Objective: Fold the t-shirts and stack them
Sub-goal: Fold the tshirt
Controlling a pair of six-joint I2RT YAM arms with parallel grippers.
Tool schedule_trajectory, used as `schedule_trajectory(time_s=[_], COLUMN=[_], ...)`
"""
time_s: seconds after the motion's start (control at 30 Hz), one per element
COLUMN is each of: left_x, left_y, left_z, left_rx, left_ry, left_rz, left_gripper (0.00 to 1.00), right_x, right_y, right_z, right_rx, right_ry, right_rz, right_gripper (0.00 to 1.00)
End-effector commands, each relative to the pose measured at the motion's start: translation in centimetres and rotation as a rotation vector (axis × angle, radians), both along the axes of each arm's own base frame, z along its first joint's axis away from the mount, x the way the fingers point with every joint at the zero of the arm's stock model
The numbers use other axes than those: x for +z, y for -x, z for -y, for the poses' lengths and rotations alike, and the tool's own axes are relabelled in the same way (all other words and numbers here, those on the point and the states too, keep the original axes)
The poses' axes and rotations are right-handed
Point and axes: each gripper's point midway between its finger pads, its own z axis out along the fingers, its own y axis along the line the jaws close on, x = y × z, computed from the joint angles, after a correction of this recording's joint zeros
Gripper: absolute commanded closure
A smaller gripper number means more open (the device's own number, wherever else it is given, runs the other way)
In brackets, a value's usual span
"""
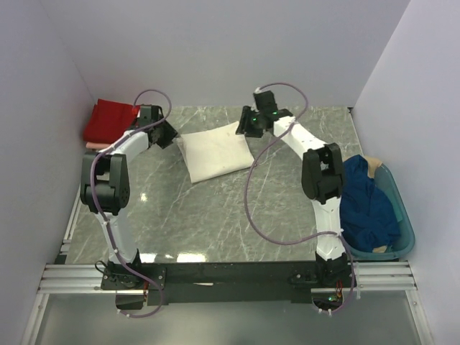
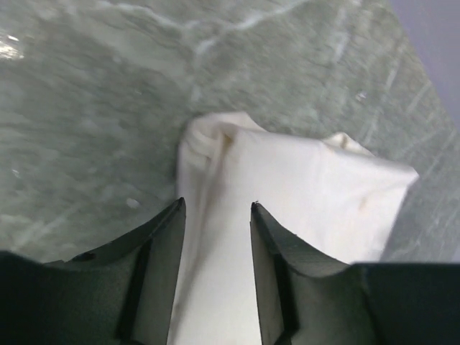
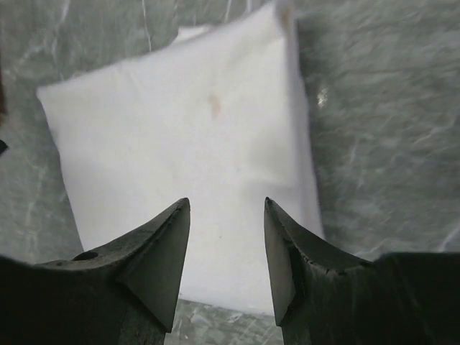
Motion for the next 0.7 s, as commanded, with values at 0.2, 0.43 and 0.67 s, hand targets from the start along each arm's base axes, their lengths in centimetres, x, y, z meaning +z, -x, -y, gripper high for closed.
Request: schedule_trajectory(time_s=[0.2,0.43,0.67], left_x=[2.4,-2.7,-5.6], left_y=[-0.2,1.6,3.8], left_z=[6.9,6.6,6.6], left_rx=[-0.117,-0.053,-0.052], left_ry=[-0.044,-0.069,-0.084], left_rz=[0.068,-0.042,-0.115], left_gripper=[0.62,0.77,0.83], right_x=[-2.0,-5.9,-8.3], right_y=[1.0,4.1,7.8], right_z=[-1.6,0.1,0.8], right_rx=[-0.001,-0.024,-0.020], right_ry=[0.218,0.292,0.342], right_rz=[0.009,-0.074,-0.127], right_gripper=[0.48,0.49,0.49])
